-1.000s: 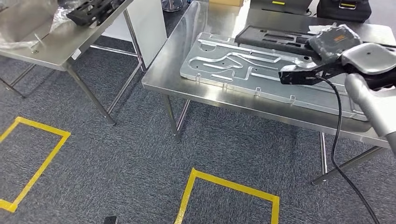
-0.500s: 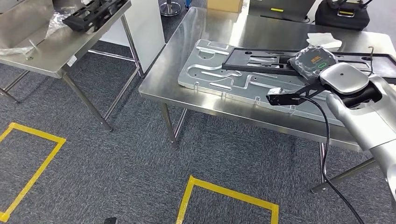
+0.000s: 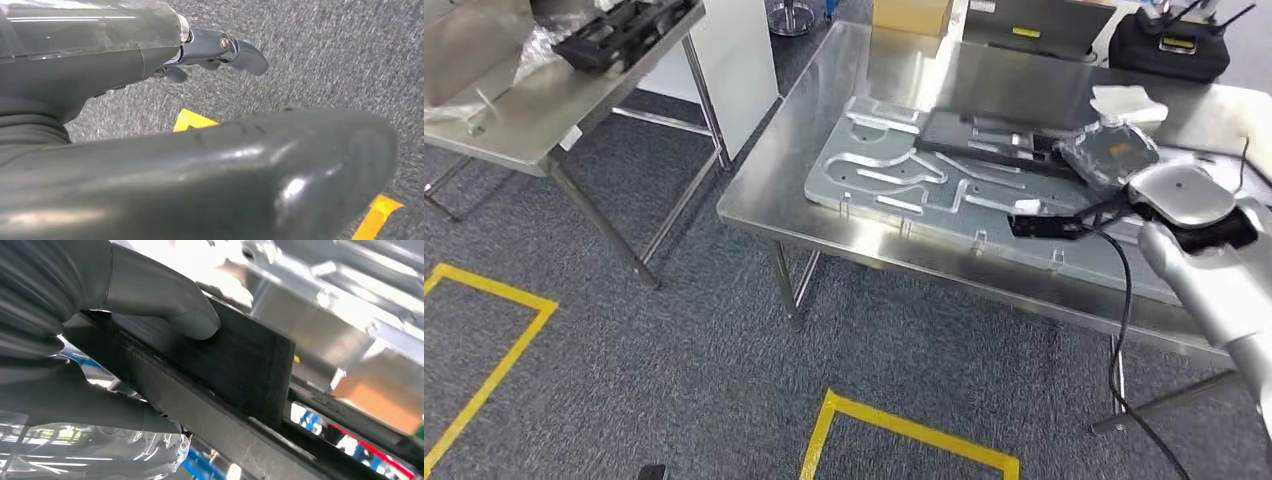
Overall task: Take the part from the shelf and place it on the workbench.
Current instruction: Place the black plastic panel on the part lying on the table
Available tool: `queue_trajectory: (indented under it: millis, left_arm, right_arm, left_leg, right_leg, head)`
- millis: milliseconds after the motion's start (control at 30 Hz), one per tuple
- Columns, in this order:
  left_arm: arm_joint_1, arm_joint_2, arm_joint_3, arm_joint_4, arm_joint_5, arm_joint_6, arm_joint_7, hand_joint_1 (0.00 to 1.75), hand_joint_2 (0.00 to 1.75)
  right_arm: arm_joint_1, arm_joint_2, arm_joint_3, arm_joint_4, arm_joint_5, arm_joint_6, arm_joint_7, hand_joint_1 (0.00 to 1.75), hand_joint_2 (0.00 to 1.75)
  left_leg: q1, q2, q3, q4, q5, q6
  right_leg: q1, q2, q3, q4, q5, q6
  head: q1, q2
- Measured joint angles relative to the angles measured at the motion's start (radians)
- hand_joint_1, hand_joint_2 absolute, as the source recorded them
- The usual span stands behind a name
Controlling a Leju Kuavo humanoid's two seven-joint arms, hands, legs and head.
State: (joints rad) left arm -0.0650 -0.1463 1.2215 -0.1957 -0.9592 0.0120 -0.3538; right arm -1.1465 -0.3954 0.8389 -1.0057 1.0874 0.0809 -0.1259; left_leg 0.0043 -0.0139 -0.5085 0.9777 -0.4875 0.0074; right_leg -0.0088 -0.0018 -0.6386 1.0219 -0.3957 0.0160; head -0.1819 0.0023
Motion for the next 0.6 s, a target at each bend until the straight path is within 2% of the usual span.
queue_trajectory:
  millis: [67,133,200,233,267,300,333,367,400,433,467,533,600]
  left_arm:
    - [-0.002,0.001,0.0,0.0,-0.007,-0.001,0.001,0.0,0.0]
    - [-0.006,0.001,0.0,0.0,-0.01,-0.002,0.001,0.0,0.0]
    - [-0.007,0.002,0.0,0.0,-0.01,-0.002,0.001,0.0,0.0]
    - [-0.006,0.002,0.0,0.0,-0.011,-0.002,0.001,0.0,0.0]
    - [-0.005,0.002,0.0,0.0,-0.011,-0.003,0.001,0.0,0.0]
    - [-0.004,0.002,0.0,0.0,-0.011,-0.003,0.002,0.0,0.0]
    - [-0.004,0.003,0.0,0.0,-0.011,-0.003,0.002,0.0,0.0]
    - [-0.004,0.003,0.0,0.0,-0.011,-0.003,0.002,0.0,0.0]
    - [-0.005,0.005,0.0,0.0,-0.011,-0.003,0.002,0.0,0.0]
    - [-0.006,0.007,0.0,0.0,-0.011,-0.003,0.002,0.0,0.0]
    - [-0.006,0.008,0.0,0.0,-0.011,-0.003,0.002,0.0,0.0]
    - [-0.007,0.009,0.0,0.0,-0.011,-0.003,0.002,0.0,0.0]
    - [-0.008,0.009,0.0,0.0,-0.011,-0.002,0.003,0.0,0.0]
  right_arm:
    - [0.008,-0.003,-0.022,-0.004,-0.017,0.0,0.0,1.75,1.75]
    - [0.02,-0.005,-0.048,-0.008,-0.036,-0.001,0.0,1.75,1.75]
    - [0.046,-0.008,-0.074,-0.007,-0.059,-0.001,0.0,1.75,1.75]
    - [0.064,-0.009,-0.085,-0.006,-0.068,-0.001,0.0,1.75,1.75]
    - [0.08,-0.01,-0.093,-0.004,-0.074,-0.001,0.0,1.75,1.75]
    - [0.091,-0.01,-0.099,-0.003,-0.078,-0.001,0.0,1.75,1.75]
    - [0.097,-0.01,-0.105,-0.003,-0.081,-0.001,0.0,1.75,1.75]
    - [0.098,-0.01,-0.112,-0.005,-0.085,-0.002,0.0,1.75,1.75]
    - [0.094,-0.01,-0.121,-0.006,-0.089,-0.003,0.001,1.75,1.75]
    - [0.09,-0.01,-0.132,-0.006,-0.095,-0.004,0.003,1.75,1.75]
    - [0.087,-0.011,-0.145,-0.006,-0.101,-0.006,0.004,1.75,1.75]
    - [0.085,-0.013,-0.169,-0.003,-0.115,-0.011,0.006,1.75,1.75]
    - [0.087,-0.014,-0.187,-0.003,-0.123,-0.015,0.002,1.75,1.75]
  left_leg:
    - [-0.001,0.003,-0.002,0.007,-0.013,-0.012]
    - [-0.002,0.007,-0.027,0.066,-0.049,-0.021]
    - [0.001,0.009,-0.094,0.205,-0.103,-0.026]
    - [0.002,0.009,-0.132,0.272,-0.116,-0.027]
    - [0.002,0.009,-0.161,0.312,-0.11,-0.026]
    - [0.001,0.009,-0.177,0.313,-0.081,-0.022]
    - [-0.001,0.009,-0.178,0.276,-0.034,-0.016]
    - [-0.004,0.008,-0.168,0.212,0.023,-0.007]
    - [-0.007,0.009,-0.152,0.153,0.065,0.002]
    - [-0.01,0.01,-0.135,0.104,0.091,0.011]
    - [-0.012,0.011,-0.123,0.075,0.099,0.017]
    - [-0.015,0.011,-0.11,0.055,0.086,0.025]
    - [-0.009,0.011,-0.091,0.025,0.074,0.03]
  right_leg:
    - [-0.004,0.002,0.01,-0.012,-0.021,-0.014]
    - [-0.012,0.003,0.023,-0.02,-0.031,-0.024]
    - [-0.013,0.002,0.044,-0.023,-0.044,-0.029]
    - [-0.011,0.002,0.055,-0.024,-0.051,-0.031]
    - [-0.009,0.003,0.065,-0.024,-0.059,-0.031]
    - [-0.007,0.005,0.076,-0.024,-0.066,-0.032]
    - [-0.004,0.008,0.086,-0.024,-0.074,-0.032]
    - [-0.001,0.011,0.097,-0.024,-0.081,-0.032]
    - [0.003,0.012,0.106,-0.025,-0.089,-0.03]
    - [0.004,0.014,0.113,-0.026,-0.095,-0.026]
    - [0.005,0.014,0.117,-0.027,-0.1,-0.022]
    - [0.002,0.014,0.119,-0.031,-0.104,-0.013]
    - [0.002,0.012,0.118,-0.027,-0.113,-0.004]
  head:
    - [0.0,0.0]
    - [0.0,0.0]
    - [0.0,0.0]
    - [0.0,0.0]
    - [0.0,0.0]
    - [0.0,0.0]
    - [0.0,0.0]
    - [0.0,0.0]
    - [0.0,0.0]
    - [0.0,0.0]
    - [0.0,0.0]
    - [0.0,0.0]
    - [0.0,0.0]
